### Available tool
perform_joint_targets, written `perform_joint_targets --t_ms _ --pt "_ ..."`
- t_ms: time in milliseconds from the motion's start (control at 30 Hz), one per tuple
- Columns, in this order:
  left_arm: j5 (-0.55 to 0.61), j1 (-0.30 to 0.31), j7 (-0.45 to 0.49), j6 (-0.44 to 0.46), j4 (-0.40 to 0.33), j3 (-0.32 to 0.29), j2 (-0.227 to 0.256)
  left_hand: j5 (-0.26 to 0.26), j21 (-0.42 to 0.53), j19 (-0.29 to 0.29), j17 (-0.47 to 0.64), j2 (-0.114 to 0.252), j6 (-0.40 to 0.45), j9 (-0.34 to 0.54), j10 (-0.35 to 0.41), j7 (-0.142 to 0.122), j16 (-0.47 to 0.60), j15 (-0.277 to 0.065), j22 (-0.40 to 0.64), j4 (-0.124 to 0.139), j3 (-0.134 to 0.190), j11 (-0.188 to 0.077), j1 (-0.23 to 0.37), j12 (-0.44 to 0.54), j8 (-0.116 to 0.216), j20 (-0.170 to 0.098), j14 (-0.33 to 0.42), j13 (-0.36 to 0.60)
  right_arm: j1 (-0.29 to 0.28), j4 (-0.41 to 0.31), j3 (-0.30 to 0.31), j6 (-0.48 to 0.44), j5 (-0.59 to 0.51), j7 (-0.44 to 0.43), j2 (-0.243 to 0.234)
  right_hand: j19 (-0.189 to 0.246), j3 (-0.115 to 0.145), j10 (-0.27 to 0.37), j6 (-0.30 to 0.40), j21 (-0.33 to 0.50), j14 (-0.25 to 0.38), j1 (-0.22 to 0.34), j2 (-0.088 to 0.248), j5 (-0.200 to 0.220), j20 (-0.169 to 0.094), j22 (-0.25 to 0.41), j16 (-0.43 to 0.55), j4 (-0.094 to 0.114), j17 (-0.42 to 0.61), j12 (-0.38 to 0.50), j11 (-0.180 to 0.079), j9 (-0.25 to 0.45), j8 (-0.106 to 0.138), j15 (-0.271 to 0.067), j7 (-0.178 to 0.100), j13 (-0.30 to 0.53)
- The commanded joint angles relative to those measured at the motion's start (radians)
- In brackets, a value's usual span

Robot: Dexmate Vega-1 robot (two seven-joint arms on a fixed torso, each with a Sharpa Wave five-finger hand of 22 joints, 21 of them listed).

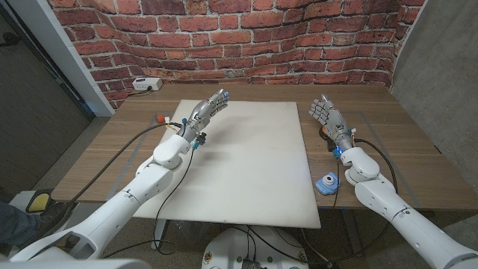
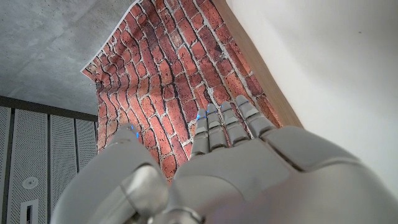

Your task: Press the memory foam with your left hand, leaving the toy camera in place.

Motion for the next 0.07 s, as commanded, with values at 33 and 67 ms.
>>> perform_joint_targets --t_ms 33,67 --pt "-0.004 0.007 0.006 0.011 -0.015 0.007 0.007 -0.002 0.0 -0.006 0.002 -0.006 -0.004 0.002 -0.009 -0.002 0.002 0.002 0.001 0.001 -0.003 0.0 0.006 0.003 0.004 0.007 -0.01 0.001 0.006 0.001 0.001 -0.005 0.0 0.009 -0.008 0.011 0.001 0.007 0.011 -0.008 0.007 -0.005 -0.001 -0.004 -0.003 0.004 0.0 -0.006 0.005 0.001 0.001 0.002 0.001 0.001 -0.002 0.005" --pt "-0.004 0.006 0.004 0.009 -0.014 0.008 0.005 -0.002 0.0 -0.006 0.002 -0.006 -0.005 0.002 -0.01 -0.002 0.002 0.002 0.001 0.001 -0.003 0.0 0.005 0.003 0.004 0.006 -0.011 0.001 0.004 -0.003 0.002 -0.008 0.001 0.005 -0.008 0.011 0.001 0.007 0.011 -0.008 0.008 -0.005 -0.001 -0.004 -0.003 0.004 0.0 -0.006 0.005 0.001 0.001 0.002 0.001 0.001 -0.002 0.005"
